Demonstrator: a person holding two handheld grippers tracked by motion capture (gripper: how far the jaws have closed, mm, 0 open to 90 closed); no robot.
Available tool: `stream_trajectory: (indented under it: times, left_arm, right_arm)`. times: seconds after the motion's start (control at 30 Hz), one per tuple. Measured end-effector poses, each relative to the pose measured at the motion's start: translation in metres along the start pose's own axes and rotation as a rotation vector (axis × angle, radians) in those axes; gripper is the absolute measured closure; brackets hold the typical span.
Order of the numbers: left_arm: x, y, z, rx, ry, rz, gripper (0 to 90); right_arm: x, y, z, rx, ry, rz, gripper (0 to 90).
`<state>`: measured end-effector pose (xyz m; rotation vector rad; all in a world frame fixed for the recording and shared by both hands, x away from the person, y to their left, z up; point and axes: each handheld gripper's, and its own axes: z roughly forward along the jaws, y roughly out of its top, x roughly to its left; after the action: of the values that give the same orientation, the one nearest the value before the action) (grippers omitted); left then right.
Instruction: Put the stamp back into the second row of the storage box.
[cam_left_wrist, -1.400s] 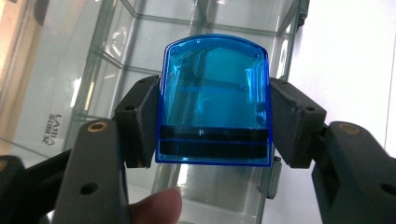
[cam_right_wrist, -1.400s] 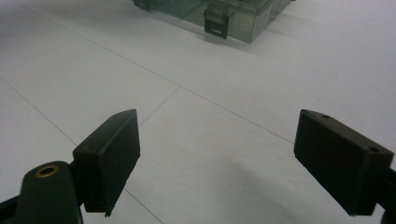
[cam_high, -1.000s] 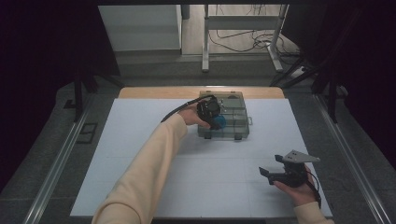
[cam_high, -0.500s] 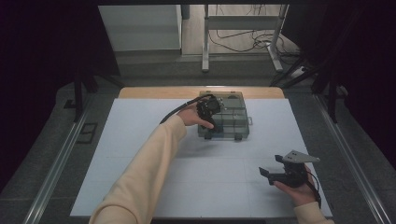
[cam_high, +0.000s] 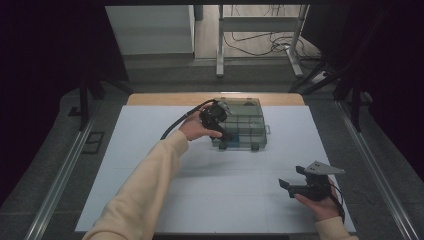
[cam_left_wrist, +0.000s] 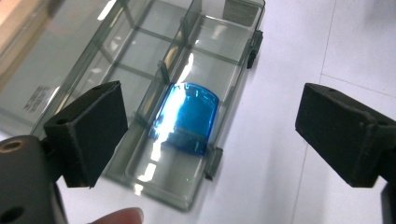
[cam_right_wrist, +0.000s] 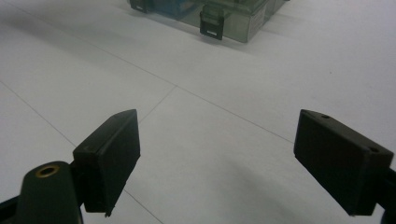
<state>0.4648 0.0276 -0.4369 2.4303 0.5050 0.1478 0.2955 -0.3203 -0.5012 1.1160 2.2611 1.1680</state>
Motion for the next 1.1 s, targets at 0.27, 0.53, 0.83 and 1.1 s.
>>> stream_trajectory:
  times: [0.27,0.53,0.83,1.1]
  left_arm:
    - [-0.025,-0.031,-0.029,-0.025,0.042,-0.065,10.7]
    - [-0.051,-0.081,-0.056,-0.087,0.100,-0.180,12.7]
    - [-0.072,-0.128,-0.076,-0.158,0.141,-0.217,13.3]
    - [-0.090,-0.167,-0.095,-0.181,0.228,-0.243,13.7]
  right_arm:
    - [0.000,0.002,0.000,-0.001,-0.007,-0.006,14.5]
    - [0.002,0.001,-0.002,0.003,-0.013,-0.012,14.5]
    - [0.001,0.001,-0.001,0.008,-0.016,-0.010,14.5]
    - [0.001,0.000,-0.001,0.010,-0.018,-0.005,14.5]
